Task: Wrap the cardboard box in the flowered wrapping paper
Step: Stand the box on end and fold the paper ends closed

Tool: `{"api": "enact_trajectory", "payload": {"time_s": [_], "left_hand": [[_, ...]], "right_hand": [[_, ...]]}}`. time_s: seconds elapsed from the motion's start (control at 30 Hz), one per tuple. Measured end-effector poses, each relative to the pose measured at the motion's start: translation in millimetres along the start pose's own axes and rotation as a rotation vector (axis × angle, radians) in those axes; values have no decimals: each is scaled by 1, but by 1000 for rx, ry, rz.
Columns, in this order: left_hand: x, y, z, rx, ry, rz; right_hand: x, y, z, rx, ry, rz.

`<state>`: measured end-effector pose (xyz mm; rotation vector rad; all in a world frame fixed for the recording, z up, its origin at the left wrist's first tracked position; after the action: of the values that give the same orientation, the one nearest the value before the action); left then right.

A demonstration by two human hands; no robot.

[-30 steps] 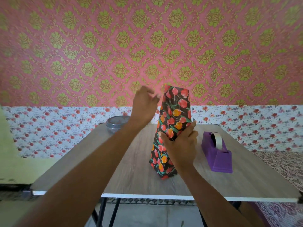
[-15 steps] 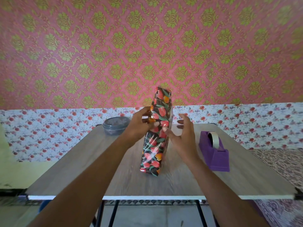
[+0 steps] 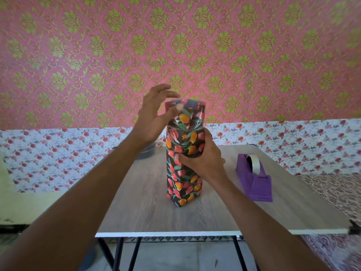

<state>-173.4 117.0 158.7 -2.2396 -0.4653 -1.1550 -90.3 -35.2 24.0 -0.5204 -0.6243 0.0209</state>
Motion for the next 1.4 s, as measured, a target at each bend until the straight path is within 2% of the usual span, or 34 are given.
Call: {"api": "enact_trajectory", "payload": {"time_s": [0.07, 0.1, 0.17, 0.3, 0.47, 0.5, 0.57, 0.7, 0.73, 0.87, 1.03, 1.23, 1.33, 1.4], "left_hand": [[14, 6, -4, 381, 24, 93], [19, 11, -1, 488, -8, 148], [22, 19, 3, 545, -69, 195], [25, 10, -1, 380, -121, 25], [13, 8, 7, -182, -230, -66], [9, 8, 9, -221, -246, -84], [11, 6, 3, -60, -206, -74], [22, 26, -12, 414, -144, 103], [26, 29, -16, 441, -130, 104], [34, 43, -23, 193, -115, 133], [29, 35, -40, 372, -15, -27], [21, 17, -13, -51, -291, -157], [24, 23, -8, -83, -330, -81], [29, 30, -9, 52, -315, -22]], "right_hand": [[-2, -1, 4, -46, 8, -12], [-4, -1, 5, -61, 10, -25], [-8, -2, 6, -102, 18, -49], [-16, -3, 1, -261, 83, -97], [-17, -7, 0, -299, 114, -166], [-17, -5, 2, -326, 106, -162], [-18, -2, 3, -368, 102, -173], [-24, 0, 7, -406, 96, -225], [-25, 0, 9, -420, 92, -240], [-28, 0, 10, -469, 105, -273], [-28, -3, 7, -470, 130, -315], [-31, -4, 12, -515, 125, -371], [-29, -3, 10, -524, 146, -358], [-29, -3, 9, -528, 159, -356]]}}
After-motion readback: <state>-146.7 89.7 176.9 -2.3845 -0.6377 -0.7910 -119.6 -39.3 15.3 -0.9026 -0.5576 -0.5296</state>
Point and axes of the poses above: each hand's wrist, its own x-axis towards the middle knuckle, its own y-axis out of the palm, z = x × y, the point moved 9 cm from there along x, towards the middle knuckle, and after that the axes turned 7 degrees about -x, right-handed, at the moved point
